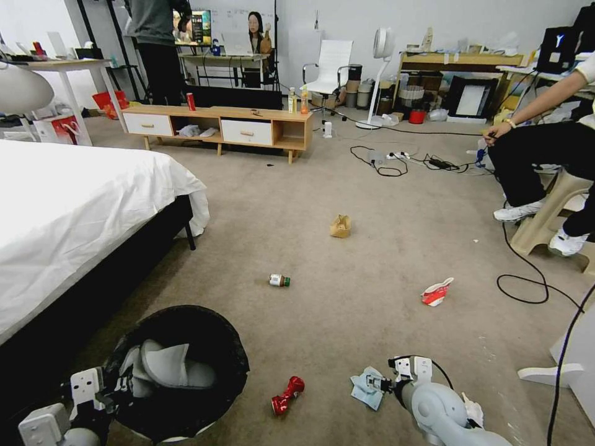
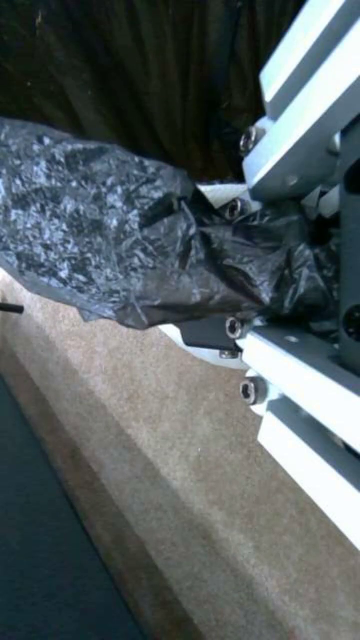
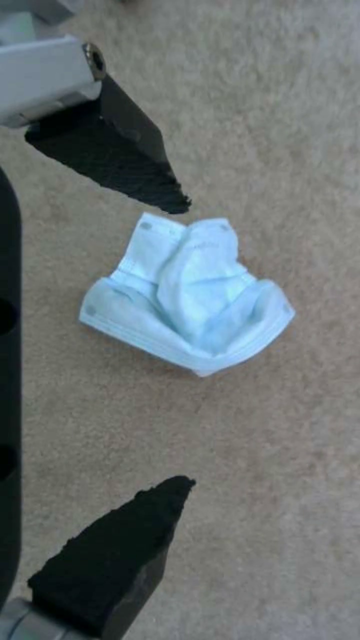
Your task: Pick up the trash bin and place the garbage on the floor into it.
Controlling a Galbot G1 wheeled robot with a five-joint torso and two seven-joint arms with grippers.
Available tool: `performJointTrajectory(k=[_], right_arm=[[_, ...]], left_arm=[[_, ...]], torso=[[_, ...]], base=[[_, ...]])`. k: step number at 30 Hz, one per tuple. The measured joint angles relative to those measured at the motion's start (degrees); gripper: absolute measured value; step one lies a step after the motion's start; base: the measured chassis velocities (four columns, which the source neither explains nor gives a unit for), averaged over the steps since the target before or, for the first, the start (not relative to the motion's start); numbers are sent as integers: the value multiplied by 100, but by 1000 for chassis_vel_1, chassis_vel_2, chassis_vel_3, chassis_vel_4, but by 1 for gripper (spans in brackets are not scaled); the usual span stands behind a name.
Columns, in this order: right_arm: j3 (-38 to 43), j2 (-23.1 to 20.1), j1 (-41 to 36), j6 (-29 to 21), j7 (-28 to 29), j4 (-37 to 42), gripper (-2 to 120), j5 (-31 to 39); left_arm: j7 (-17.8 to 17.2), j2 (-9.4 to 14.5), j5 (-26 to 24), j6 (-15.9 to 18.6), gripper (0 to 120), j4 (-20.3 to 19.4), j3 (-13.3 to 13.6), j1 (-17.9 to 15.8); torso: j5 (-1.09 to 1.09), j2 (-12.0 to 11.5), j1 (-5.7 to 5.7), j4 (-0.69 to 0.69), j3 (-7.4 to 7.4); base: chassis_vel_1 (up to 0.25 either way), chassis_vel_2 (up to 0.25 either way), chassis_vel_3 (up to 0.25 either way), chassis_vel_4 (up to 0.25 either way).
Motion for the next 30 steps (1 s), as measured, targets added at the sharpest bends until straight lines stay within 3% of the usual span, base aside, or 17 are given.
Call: performJointTrajectory(k=[12,30], right_arm=[[-172,297,214,129,-202,-474,97,-130],[-406,1112,685,468,-678,-1711,94,-538]], left_arm=[[-1,-5,-17,0,7,5,-19,17],[-5,-9,-66,-33,7,-53,-104,117]], torso=[[-1,1,0,1,0],[-1,1,0,1,0]], base=[[0,0,0,0],[0,0,0,0]])
